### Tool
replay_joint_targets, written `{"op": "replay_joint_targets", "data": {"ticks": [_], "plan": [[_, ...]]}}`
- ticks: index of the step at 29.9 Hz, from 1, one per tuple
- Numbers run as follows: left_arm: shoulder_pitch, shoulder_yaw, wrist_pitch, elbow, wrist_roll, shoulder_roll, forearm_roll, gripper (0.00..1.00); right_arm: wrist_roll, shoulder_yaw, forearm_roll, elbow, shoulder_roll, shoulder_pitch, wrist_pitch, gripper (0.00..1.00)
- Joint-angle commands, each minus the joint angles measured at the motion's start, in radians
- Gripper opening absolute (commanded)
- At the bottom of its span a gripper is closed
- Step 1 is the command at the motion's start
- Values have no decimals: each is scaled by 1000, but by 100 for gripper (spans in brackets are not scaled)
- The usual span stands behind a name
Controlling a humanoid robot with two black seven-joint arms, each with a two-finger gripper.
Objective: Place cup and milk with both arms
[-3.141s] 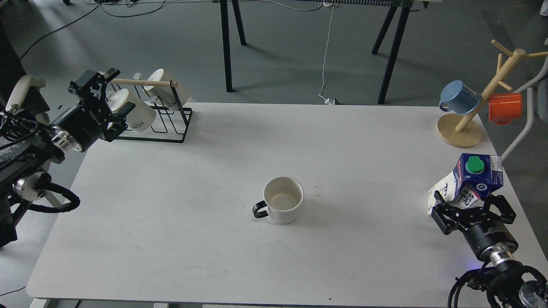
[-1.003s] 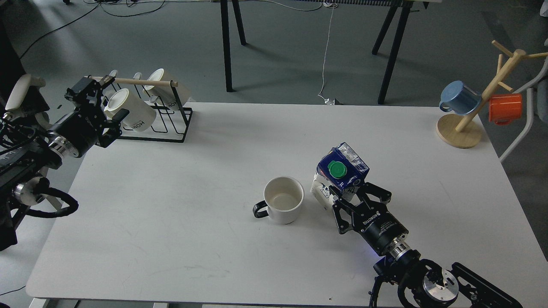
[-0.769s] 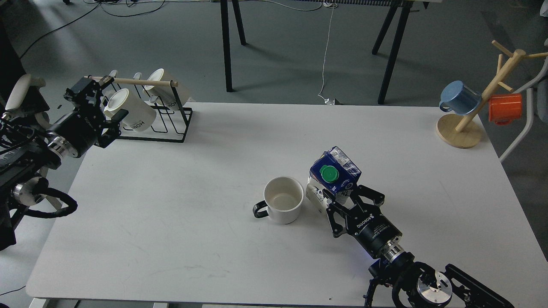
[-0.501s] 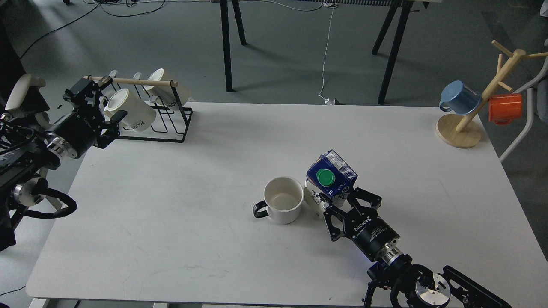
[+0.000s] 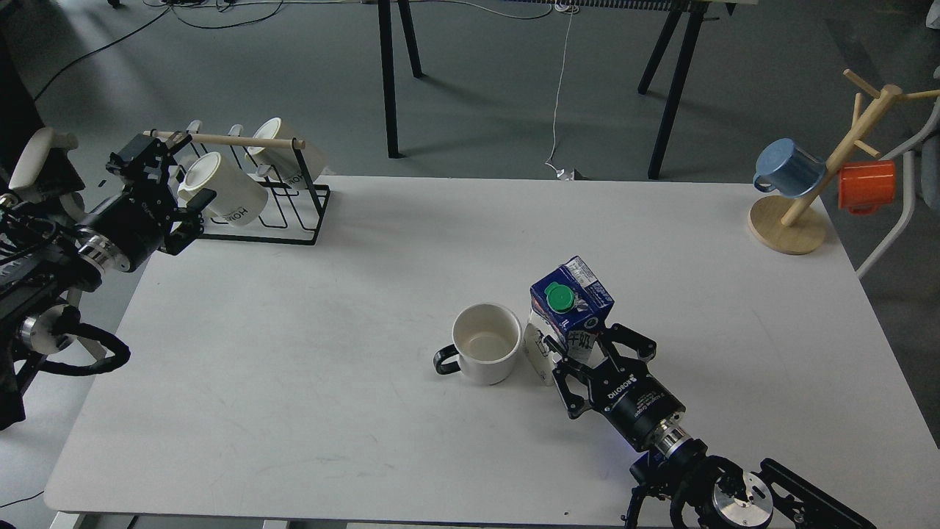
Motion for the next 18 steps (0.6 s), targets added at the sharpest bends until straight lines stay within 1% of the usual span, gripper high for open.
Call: {"op": "replay_joint_targets", "data": {"ticks": [1, 2, 3, 4, 8, 10, 14, 18], "plan": [[0, 0, 0, 1, 0, -1, 0, 98, -2, 0, 2, 8, 0, -6, 0, 68], [0, 0, 0, 1, 0, -1, 0, 98, -3, 0, 2, 11, 0, -7, 0, 75], [0, 0, 0, 1, 0, -1, 0, 98, -3, 0, 3, 14, 0, -9, 0, 85], [0, 0, 0, 1, 0, -1, 0, 98, -3, 0, 5, 15, 0, -10, 0, 93], [0, 0, 0, 9, 0, -2, 0, 98, -5, 2, 6, 57, -15, -50, 0, 94], [0, 0, 0, 12, 0, -2, -2, 98, -3, 3, 6, 96, -43, -74, 0, 94], [0, 0, 0, 12, 0, -4, 0, 98, -2, 18, 9, 190, -122, -142, 0, 94], [2, 0, 0, 12, 0, -4, 0, 98, 5, 70, 9, 307, -247, -251, 0, 95]]}}
